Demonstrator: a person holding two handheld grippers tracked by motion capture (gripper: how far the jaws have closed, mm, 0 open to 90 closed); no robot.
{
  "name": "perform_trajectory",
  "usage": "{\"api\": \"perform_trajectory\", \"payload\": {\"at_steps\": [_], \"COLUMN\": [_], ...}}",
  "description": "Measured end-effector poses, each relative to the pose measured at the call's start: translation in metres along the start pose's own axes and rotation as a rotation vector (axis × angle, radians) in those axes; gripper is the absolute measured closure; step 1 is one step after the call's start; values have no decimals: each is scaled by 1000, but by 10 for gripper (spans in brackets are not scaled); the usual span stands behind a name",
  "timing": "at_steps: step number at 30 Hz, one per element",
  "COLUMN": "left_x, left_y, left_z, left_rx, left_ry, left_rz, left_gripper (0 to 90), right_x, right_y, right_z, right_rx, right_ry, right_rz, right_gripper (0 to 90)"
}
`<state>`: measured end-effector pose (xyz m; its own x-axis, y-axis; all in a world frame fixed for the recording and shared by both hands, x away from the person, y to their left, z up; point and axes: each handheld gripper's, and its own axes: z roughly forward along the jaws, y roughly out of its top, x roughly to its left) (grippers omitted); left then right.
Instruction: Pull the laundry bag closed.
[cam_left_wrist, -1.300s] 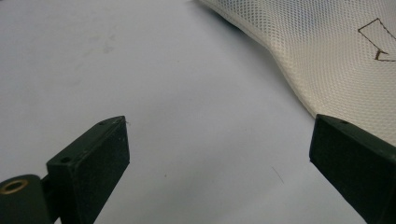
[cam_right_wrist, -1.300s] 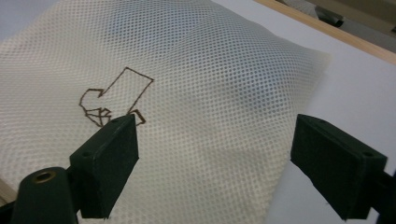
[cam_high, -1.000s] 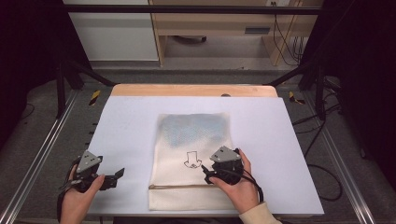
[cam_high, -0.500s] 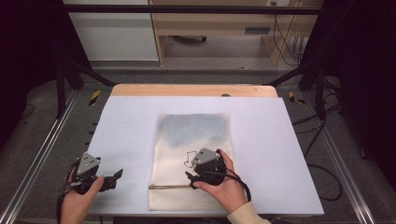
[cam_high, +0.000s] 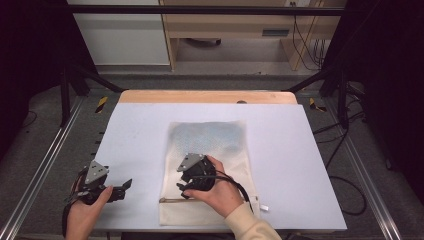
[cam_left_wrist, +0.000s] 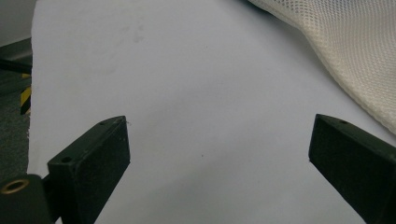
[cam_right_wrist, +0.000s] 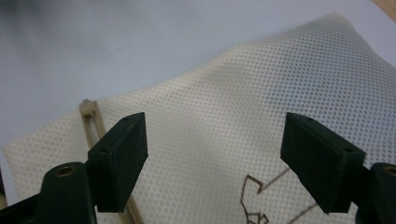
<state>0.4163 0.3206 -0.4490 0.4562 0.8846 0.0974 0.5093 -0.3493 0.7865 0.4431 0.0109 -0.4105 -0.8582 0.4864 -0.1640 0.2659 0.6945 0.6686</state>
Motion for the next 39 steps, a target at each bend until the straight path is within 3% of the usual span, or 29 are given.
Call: {"api": "perform_trajectory", "payload": {"at_steps": [5, 10, 16, 21, 33, 39], "left_x": [-1, -3, -7, -4, -6, -4], "left_y": [0, 2, 2, 3, 3, 1], "left_z": [3, 4, 4, 5, 7, 7], "left_rx": [19, 15, 54, 54, 62, 79], "left_ry": [11, -7, -6, -5, 0, 12], "left_rz": [20, 32, 62, 72, 82, 56], "left_gripper": [53, 53, 55, 55, 55, 62], "right_x": [7, 16, 25, 32, 42, 37], "right_y": [14, 14, 10, 9, 12, 24], "right_z": [7, 6, 7, 10, 10, 11], "right_rx": [-4, 2, 4, 20, 49, 109], "right_ry": [48, 83, 107, 146, 194, 204], "right_rz": [-15, -59, -68, -87, -130, -152], "right_gripper": [269, 290, 337, 372, 531, 582]}}
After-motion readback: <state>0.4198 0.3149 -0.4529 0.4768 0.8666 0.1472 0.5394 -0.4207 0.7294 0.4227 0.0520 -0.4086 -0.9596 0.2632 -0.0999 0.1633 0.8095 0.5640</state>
